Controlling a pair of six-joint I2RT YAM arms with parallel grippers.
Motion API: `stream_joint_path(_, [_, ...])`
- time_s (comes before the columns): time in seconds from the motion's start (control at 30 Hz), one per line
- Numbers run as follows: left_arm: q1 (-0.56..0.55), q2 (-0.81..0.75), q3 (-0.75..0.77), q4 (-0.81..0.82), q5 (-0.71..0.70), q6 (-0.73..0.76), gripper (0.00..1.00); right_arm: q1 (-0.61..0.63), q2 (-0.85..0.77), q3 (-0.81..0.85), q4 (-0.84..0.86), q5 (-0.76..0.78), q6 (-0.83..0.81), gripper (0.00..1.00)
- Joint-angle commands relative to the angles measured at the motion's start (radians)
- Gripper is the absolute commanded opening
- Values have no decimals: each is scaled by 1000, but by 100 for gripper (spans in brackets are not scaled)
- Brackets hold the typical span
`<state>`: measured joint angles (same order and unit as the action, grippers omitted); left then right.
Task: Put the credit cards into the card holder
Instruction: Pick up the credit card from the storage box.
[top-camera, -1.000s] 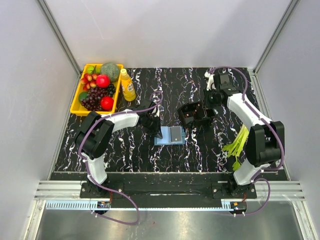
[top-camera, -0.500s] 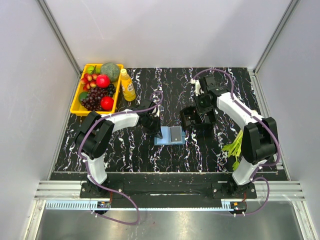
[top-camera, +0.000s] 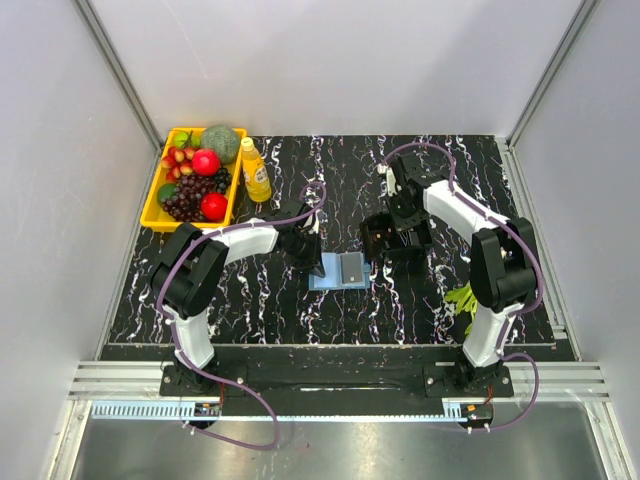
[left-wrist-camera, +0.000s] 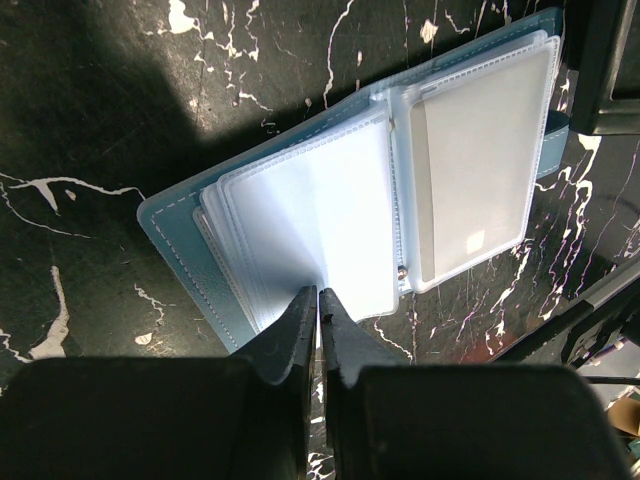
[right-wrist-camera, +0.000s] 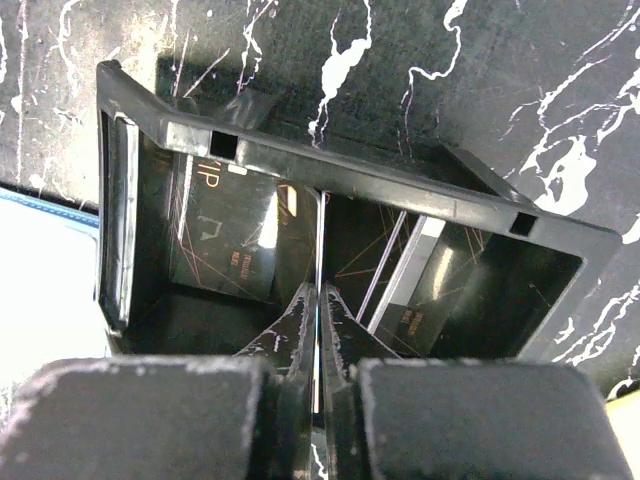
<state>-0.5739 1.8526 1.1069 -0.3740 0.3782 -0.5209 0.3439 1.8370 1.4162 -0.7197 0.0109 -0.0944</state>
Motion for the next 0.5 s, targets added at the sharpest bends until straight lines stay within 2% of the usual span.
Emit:
stream_joint_path(0.0, [5,-3,10,0,-47,10,9,-5,22,47,-11,15,2,9])
stream_joint_path(0.27, [5,5,16,-2,-42,9,9,-6,-4,30,6,11,4,5])
stream_joint_path(0.33, [5,7,18,-2,-42,9,9,-9,-18,24,17,9,4,12])
stream_joint_path(0.47, [5,8,18,-2,-39,9,9,-14,-24,17,11,-5,2,19])
